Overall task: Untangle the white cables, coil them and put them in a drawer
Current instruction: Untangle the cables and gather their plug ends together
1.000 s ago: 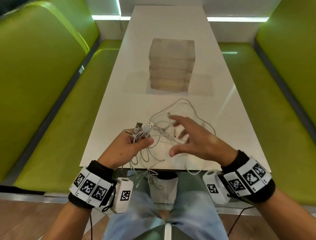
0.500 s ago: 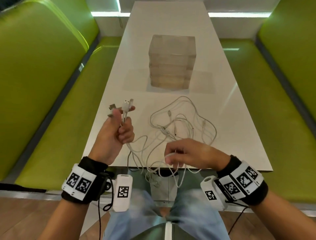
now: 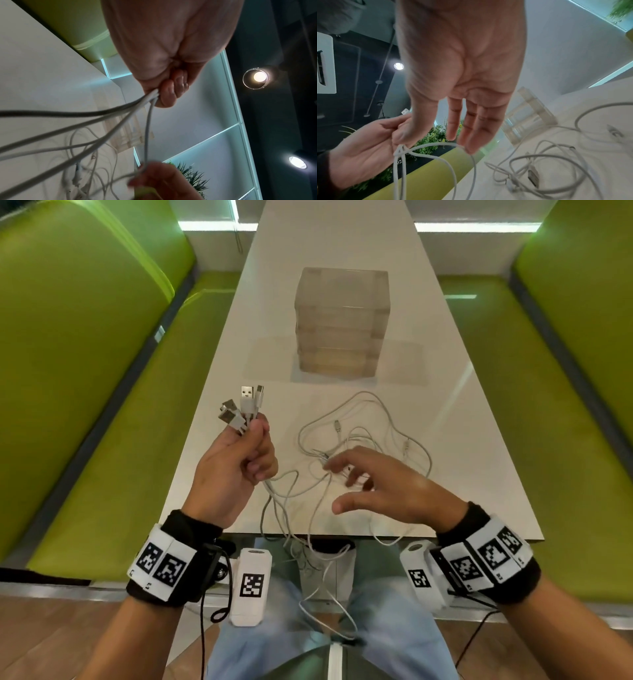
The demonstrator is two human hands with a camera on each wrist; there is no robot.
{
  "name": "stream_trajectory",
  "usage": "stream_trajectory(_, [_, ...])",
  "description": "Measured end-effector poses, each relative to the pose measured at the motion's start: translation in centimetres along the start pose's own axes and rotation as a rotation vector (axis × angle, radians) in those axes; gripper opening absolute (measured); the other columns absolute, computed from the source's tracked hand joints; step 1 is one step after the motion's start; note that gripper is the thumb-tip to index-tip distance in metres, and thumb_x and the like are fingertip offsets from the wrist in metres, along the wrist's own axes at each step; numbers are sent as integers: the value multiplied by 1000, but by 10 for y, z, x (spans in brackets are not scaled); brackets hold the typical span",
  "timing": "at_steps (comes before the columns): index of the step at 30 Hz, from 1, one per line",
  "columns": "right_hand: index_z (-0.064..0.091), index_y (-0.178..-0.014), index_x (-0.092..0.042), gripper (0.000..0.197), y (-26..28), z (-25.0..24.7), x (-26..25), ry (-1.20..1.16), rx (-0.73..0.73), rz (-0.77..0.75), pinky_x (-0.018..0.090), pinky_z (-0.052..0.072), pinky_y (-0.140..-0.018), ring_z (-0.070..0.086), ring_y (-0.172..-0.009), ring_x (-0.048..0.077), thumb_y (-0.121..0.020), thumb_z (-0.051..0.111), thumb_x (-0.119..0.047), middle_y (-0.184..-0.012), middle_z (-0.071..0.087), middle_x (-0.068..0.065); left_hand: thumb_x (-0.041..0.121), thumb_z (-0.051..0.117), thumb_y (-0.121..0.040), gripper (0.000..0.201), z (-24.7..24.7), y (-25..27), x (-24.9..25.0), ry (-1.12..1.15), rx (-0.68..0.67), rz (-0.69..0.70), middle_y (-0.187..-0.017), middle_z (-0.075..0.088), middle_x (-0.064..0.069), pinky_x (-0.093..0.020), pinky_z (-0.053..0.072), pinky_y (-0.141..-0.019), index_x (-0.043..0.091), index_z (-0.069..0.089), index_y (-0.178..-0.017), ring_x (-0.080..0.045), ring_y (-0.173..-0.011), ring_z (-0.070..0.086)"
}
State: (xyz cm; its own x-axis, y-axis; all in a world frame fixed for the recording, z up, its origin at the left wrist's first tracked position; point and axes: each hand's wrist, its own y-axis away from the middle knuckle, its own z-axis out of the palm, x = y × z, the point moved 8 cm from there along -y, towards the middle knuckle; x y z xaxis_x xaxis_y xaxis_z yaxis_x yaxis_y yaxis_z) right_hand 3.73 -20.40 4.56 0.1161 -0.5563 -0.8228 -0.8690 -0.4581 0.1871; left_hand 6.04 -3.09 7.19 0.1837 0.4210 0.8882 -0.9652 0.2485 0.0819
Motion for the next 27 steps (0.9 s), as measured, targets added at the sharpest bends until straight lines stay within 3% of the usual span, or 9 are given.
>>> stream_trajectory(2, [51,-126,-30,53,-6,16,0,56,-73,2,16,47,-80,52,-100,2,-78,71,-41,-119,50,-15,21,41,-96,15,5,-2,3,11,-15,11,-57,31,8,-17,30,-45,14,48,-84,-6,-47,28])
stream_trajectory(5, [64,-107,-14,22,-6,40,2,109,-181,1,21,47,-76,59,-90,8,-91,59,-27,-105,67,-3,21,40,-95,16,9,-3,7,13,-29,21,-56,30,9,-17,29,-44,14,46,-82,-6,-46,26])
stream_trajectory(8, [65,-111,-7,22,4,72,13,50,-458,79,30,52,-78,66,-85,17,-93,56,-16,-102,69,7,21,41,-95,16,8,-4,5,10,-28,22,-56,30,9,-17,29,-44,15,46,-81,-6,-46,26])
stream_trajectory(10, [56,-127,-14,40,5,68,12,153,-425,40,28,51,-84,62,-95,15,-89,62,-22,-122,59,5,21,42,-94,16,7,-4,0,-6,-21,10,-57,29,8,-17,30,-44,15,47,-80,-6,-46,26])
stream_trajectory(14, [44,-136,-29,61,3,1,21,113,-6,73,23,47,-83,57,-96,14,-82,71,-19,-126,42,-3,20,43,-95,17,4,-4,-6,-45,-12,2,-59,29,7,-18,29,-45,17,49,-79,-7,-48,26])
stream_trajectory(17, [29,-141,-33,95,14,-12,55,490,-128,267,35,44,-94,44,-116,24,-63,84,-29,-134,33,4,22,44,-93,16,3,-4,-5,-59,-5,-3,-59,27,6,-18,28,-45,16,48,-79,-7,-48,26])
stream_trajectory(19, [24,-140,-31,107,18,3,74,646,-257,353,42,46,-93,39,-118,30,-54,87,-33,-133,31,8,22,44,-93,16,5,-5,-6,-66,-9,-5,-59,28,7,-18,28,-46,16,47,-79,-7,-48,25])
stream_trajectory(23, [38,-125,-25,88,4,11,79,633,-179,277,38,52,-78,47,-100,25,-52,86,-24,-118,36,5,21,43,-95,17,9,-3,-7,-72,-27,-5,-60,27,6,-18,29,-46,16,46,-80,-7,-49,25])
stream_trajectory(27, [49,-118,-15,39,-20,-4,75,506,-96,266,32,46,-80,56,-96,25,-82,66,-16,-115,52,10,18,39,-99,20,11,-3,-6,-87,-27,-7,-60,26,5,-18,29,-47,16,47,-80,-7,-50,25])
